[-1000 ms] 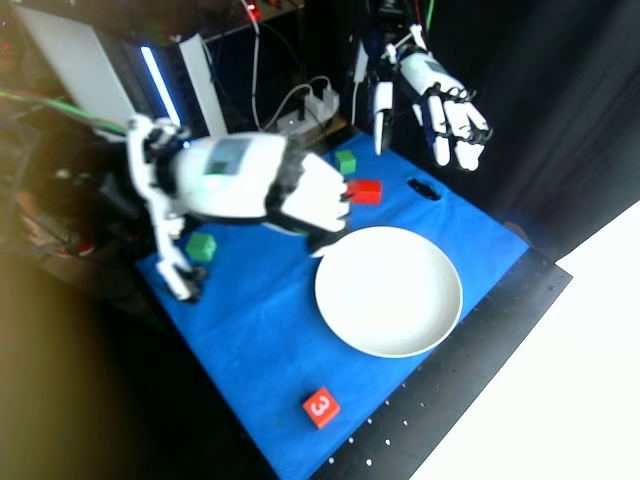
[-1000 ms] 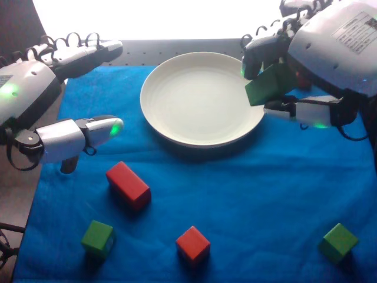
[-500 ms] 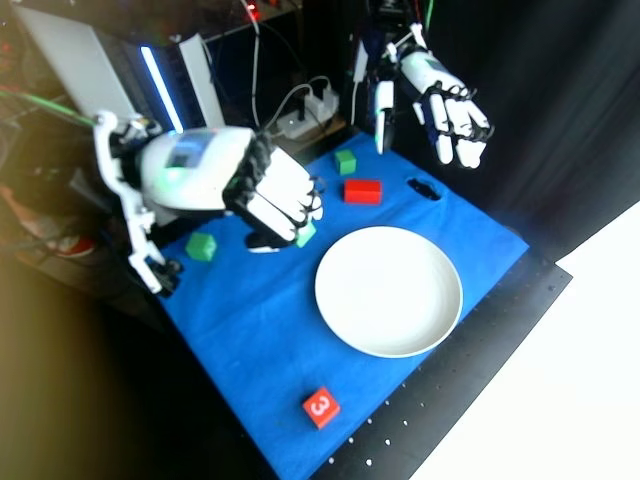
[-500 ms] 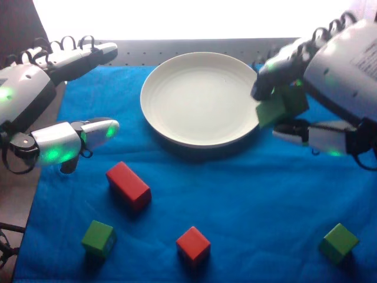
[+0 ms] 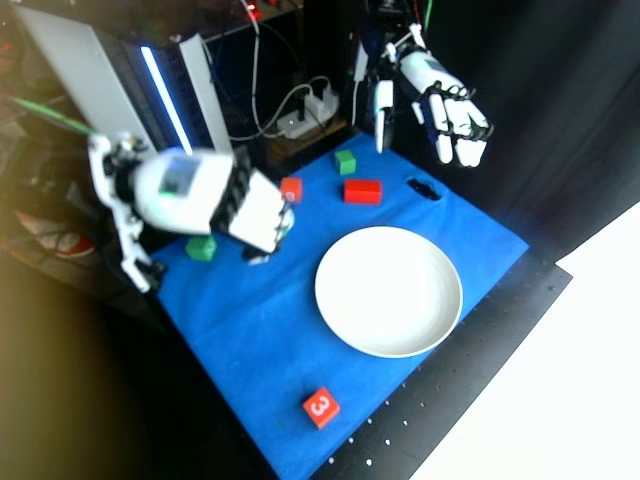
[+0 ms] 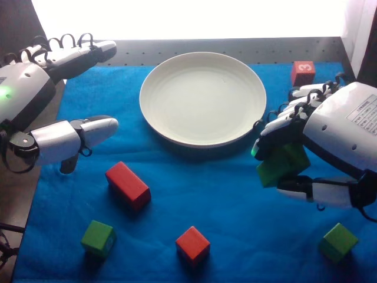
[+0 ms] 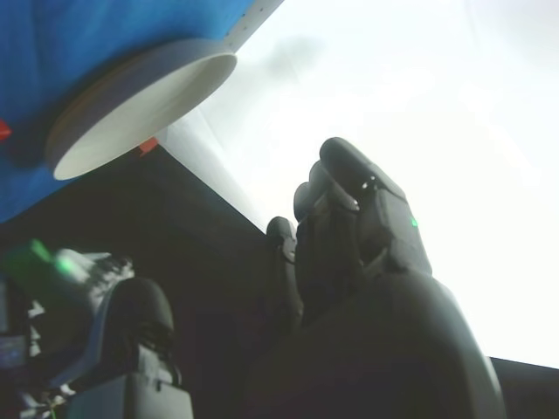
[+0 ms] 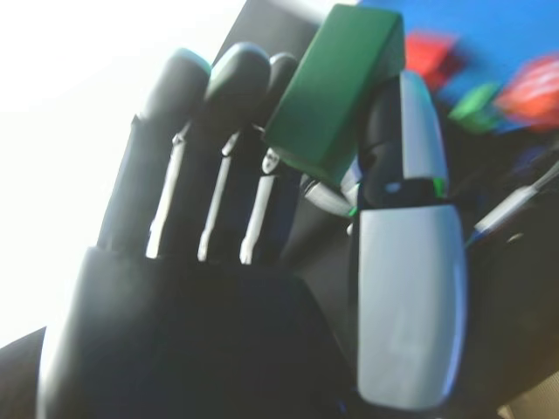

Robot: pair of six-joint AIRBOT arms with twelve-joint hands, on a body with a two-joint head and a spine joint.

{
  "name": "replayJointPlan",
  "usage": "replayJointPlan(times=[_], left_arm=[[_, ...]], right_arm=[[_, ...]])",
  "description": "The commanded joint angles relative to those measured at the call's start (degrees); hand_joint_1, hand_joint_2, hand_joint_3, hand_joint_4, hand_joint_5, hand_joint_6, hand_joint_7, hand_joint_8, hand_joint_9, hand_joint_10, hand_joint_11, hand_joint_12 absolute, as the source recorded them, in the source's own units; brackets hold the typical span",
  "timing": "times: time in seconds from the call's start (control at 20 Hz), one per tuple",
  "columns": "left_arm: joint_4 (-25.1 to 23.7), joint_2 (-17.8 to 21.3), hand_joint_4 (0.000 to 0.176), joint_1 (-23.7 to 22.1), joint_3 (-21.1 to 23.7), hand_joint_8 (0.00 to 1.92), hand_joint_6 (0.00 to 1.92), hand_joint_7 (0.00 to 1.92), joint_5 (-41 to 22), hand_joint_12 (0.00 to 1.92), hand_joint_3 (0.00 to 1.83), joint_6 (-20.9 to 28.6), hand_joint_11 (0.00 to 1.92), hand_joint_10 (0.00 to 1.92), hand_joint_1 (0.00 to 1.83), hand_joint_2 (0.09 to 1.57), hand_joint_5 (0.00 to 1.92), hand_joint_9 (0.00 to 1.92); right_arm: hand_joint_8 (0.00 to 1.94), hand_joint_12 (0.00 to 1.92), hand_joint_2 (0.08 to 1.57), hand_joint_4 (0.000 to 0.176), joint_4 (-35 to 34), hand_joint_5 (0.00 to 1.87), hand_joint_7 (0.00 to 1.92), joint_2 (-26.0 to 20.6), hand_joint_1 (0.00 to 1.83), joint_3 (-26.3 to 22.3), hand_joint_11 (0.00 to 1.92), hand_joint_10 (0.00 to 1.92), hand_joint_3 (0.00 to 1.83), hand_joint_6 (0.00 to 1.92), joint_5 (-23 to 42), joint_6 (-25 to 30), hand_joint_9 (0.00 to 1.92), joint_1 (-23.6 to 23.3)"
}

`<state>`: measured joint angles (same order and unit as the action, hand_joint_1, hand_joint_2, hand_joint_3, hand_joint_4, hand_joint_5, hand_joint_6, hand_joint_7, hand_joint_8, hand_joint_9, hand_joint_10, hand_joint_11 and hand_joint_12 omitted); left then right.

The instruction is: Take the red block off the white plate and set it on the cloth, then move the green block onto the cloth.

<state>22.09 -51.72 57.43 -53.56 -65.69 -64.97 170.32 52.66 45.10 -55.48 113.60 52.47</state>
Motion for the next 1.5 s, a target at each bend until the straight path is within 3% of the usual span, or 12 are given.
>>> replayJointPlan(times=[0.0,0.1,0.2,0.3,0.35,0.6,0.75,0.95,1.05,1.1,1.4,1.45], left_arm=[[-1.0,0.4,0.119,-0.5,-0.1,0.0,0.0,0.27,-7.1,1.05,0.0,0.1,0.0,0.0,0.63,1.11,0.29,0.27],[-1.0,0.4,0.121,-0.5,0.0,0.0,0.0,0.27,-7.1,1.08,0.0,0.1,0.0,0.01,0.63,1.12,0.29,0.29],[-1.0,0.4,0.119,-0.5,0.0,0.0,0.0,0.27,-7.2,1.08,0.0,0.1,0.0,0.01,0.63,1.11,0.29,0.29],[-1.0,0.4,0.121,-0.5,0.0,0.0,0.0,0.27,-7.2,1.06,0.0,0.1,0.0,0.0,0.64,1.11,0.29,0.28],[-1.0,0.4,0.114,-0.5,0.0,0.0,0.0,0.28,-7.2,1.04,0.0,0.1,0.0,0.0,0.65,1.11,0.3,0.28],[-1.0,0.4,0.113,-0.5,0.0,0.0,0.0,0.29,-7.3,0.97,0.0,0.1,0.0,0.01,0.64,1.11,0.29,0.28],[-0.9,0.4,0.155,-0.5,0.0,0.0,0.0,0.25,-7.4,0.81,0.0,0.1,0.0,0.0,0.66,1.1,0.27,0.22],[-0.8,0.3,0.122,-0.5,0.1,0.0,0.0,0.28,-7.6,1.01,0.0,0.1,0.0,0.01,0.6,1.1,0.29,0.28],[-0.8,0.4,0.102,-0.5,0.2,0.0,0.01,0.3,-8.1,1.2,0.0,0.1,0.0,0.03,0.59,1.12,0.32,0.34],[-0.8,0.4,0.113,-0.5,0.2,0.01,0.01,0.32,-8.2,1.28,0.0,0.1,0.0,0.03,0.59,1.12,0.35,0.37],[-0.8,0.3,0.109,-0.5,0.3,0.05,0.05,0.62,-9.2,1.29,0.0,0.1,0.02,0.09,0.5,1.19,0.59,0.56],[-0.8,0.3,0.101,-0.5,0.4,0.06,0.05,0.67,-9.7,1.28,0.0,0.1,0.04,0.1,0.48,1.21,0.62,0.59]], right_arm=[[0.75,1.67,1.02,0.0,1.4,1.19,1.21,0.3,1.28,-0.1,0.47,1.16,0.0,0.59,-6.7,0.2,0.87,0.1],[0.89,1.75,1.03,0.0,1.0,1.21,1.14,0.6,1.28,-0.2,0.58,1.25,0.0,0.53,-6.3,1.2,0.85,1.0],[0.94,1.71,1.06,0.0,0.6,1.08,1.12,0.8,1.27,-0.2,0.65,1.27,0.01,0.72,-6.2,1.9,0.81,1.9],[0.84,1.58,0.93,0.0,0.3,0.77,0.79,0.9,1.22,-0.1,0.48,1.12,0.0,0.64,-6.1,1.9,0.7,2.2],[0.72,1.67,0.88,0.0,0.3,0.47,0.44,1.0,1.03,-0.2,0.22,1.13,0.0,0.6,-5.9,1.9,0.36,2.2],[0.65,1.7,0.86,0.0,0.1,0.36,0.27,1.0,0.96,-0.2,0.0,1.1,0.0,0.46,-5.9,2.0,0.15,2.2],[0.68,1.74,0.87,0.0,-0.1,0.3,0.25,1.0,0.93,-0.1,0.0,1.17,0.0,0.44,-5.9,2.0,0.11,2.2],[0.72,1.74,0.89,0.0,-0.1,0.35,0.32,0.9,0.87,-0.2,0.1,1.16,0.01,0.47,-6.0,2.1,0.22,2.2],[0.91,1.84,0.92,0.0,-0.2,0.31,0.27,0.9,0.89,-0.1,0.1,1.28,0.01,0.69,-6.8,2.1,0.19,2.2],[1.02,1.89,0.94,0.0,-0.2,0.25,0.23,0.9,0.89,-0.1,0.09,1.36,0.02,0.84,-7.3,2.1,0.17,2.2],[1.4,1.92,1.0,0.0,-2.0,0.23,0.24,0.2,0.91,1.1,0.22,1.62,0.12,1.23,-16.0,2.1,0.17,2.0],[1.46,1.92,0.93,0.0,-2.3,0.25,0.26,-0.2,0.92,1.1,0.24,1.66,0.27,1.29,-18.0,2.1,0.19,1.8]])
